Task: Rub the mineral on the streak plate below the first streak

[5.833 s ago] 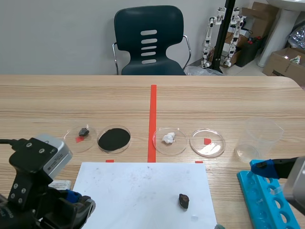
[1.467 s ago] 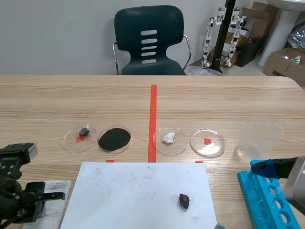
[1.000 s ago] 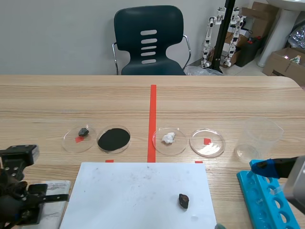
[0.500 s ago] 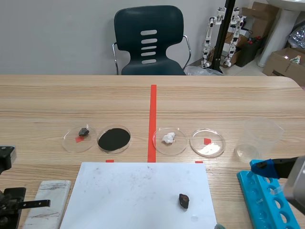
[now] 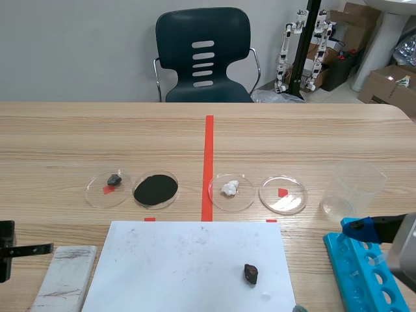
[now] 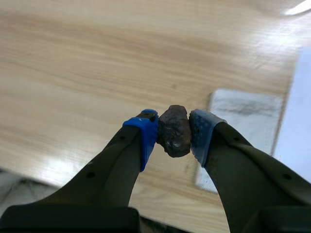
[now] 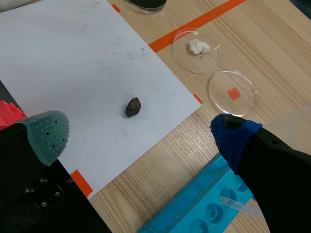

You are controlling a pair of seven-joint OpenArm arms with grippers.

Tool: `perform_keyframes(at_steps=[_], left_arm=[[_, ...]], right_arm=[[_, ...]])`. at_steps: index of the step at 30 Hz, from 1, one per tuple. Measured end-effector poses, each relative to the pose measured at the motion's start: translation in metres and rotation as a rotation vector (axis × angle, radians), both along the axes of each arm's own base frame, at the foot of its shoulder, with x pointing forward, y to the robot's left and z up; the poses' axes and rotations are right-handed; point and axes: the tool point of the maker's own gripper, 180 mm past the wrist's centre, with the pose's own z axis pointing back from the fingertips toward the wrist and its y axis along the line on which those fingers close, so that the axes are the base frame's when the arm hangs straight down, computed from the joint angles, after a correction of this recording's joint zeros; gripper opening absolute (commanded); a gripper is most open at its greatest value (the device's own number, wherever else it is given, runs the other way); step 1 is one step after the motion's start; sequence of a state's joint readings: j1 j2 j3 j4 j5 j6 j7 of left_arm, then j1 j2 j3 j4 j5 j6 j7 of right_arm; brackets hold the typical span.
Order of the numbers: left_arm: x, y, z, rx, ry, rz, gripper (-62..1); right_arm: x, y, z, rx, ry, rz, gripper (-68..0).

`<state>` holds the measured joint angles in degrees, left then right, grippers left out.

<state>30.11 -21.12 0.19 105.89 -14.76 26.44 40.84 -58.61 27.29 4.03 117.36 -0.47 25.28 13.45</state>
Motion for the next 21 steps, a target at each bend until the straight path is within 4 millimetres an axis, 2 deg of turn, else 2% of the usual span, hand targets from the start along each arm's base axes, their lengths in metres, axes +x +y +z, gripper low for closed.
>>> perform_keyframes(at_steps=[5, 12, 16, 21], left_arm=[[0.010, -0.042, 0.029, -0.041, -0.162, -0.235, -48.3], [-0.002, -0.100, 0.062, -0.164, -0.298, -0.495, -48.3], [-0.015, -0.124, 0.073, -0.222, -0.317, -0.601, -48.3], [-0.028, -0.142, 0.086, -0.274, -0.344, -0.673, -48.3]], right_arm=[[0.000, 0.000, 0.000, 0.000, 0.000, 0.000, -6.7], [0.000, 0.000, 0.000, 0.000, 0.000, 0.000, -6.7], [0.000, 0.000, 0.000, 0.000, 0.000, 0.000, -6.7], [0.000, 0.000, 0.000, 0.000, 0.000, 0.000, -6.7]])
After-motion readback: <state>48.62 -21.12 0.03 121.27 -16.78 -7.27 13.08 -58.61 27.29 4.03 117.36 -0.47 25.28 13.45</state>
